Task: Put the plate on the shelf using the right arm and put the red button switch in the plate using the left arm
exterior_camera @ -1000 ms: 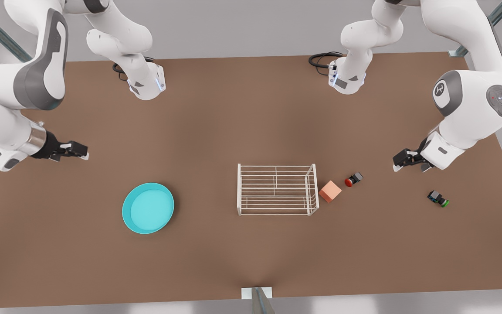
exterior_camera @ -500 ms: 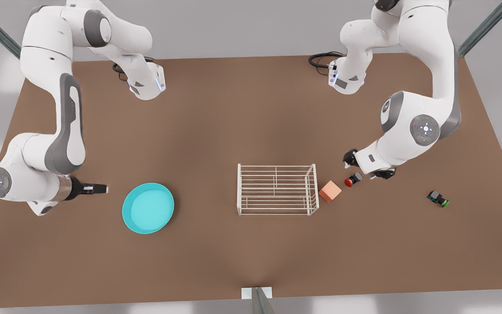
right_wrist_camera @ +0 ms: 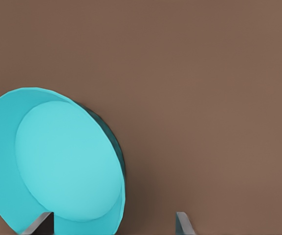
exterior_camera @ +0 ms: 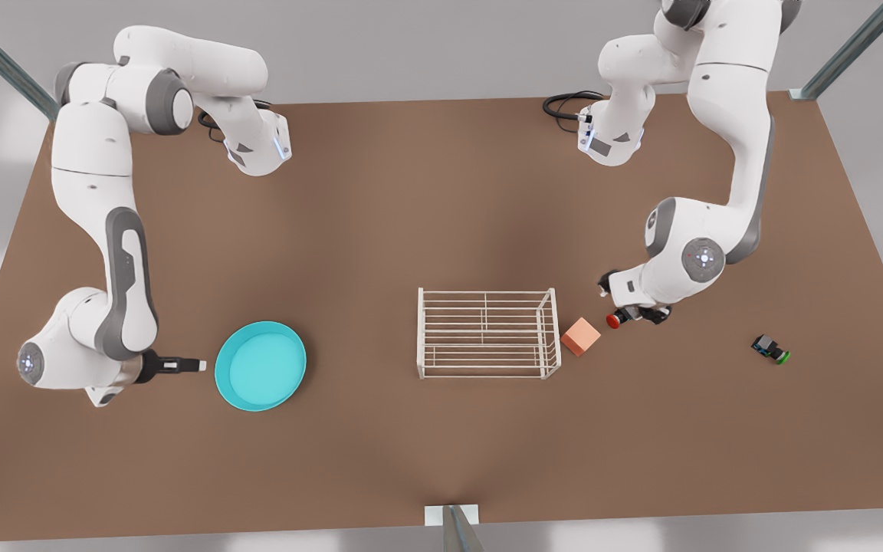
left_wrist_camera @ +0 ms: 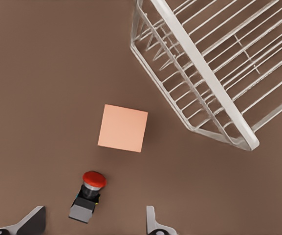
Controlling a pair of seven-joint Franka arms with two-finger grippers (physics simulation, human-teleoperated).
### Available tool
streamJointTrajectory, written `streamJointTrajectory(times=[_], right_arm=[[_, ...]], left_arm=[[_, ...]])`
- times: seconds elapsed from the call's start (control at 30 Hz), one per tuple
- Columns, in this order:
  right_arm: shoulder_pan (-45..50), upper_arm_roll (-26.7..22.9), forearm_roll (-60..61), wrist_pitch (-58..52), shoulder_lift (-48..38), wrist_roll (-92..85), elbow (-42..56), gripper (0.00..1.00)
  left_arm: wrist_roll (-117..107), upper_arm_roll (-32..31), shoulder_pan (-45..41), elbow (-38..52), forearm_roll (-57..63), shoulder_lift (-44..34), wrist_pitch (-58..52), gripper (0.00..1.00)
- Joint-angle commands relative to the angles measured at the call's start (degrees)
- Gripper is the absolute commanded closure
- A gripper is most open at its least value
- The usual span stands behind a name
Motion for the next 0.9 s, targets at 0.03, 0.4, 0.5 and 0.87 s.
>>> streamJointTrajectory(times=[0.03, 0.4, 0.5, 0.87], right_arm=[[0.6, 0.2, 1.6, 2.8, 1.3, -15.2, -0.5, 0.05], [1.9, 1.9, 1.6, 5.9, 3.8, -18.3, -0.8, 0.03], [1.9, 1.9, 1.6, 7.0, 4.1, -18.2, -0.7, 0.27], [1.9, 2.0, 3.1, 7.7, 6.0, -18.8, -0.7, 0.41]], left_arm=[[9.6, 0.1, 1.6, -0.1, 1.9, 2.0, 9.0, 0.00], [9.5, 0.1, 4.2, -8.9, 6.3, 1.9, 16.0, 0.00], [11.7, -0.1, 6.0, -10.4, 6.4, 1.8, 16.6, 0.00], [11.5, -0.8, 6.1, -14.4, 5.5, 4.1, 19.9, 0.00]])
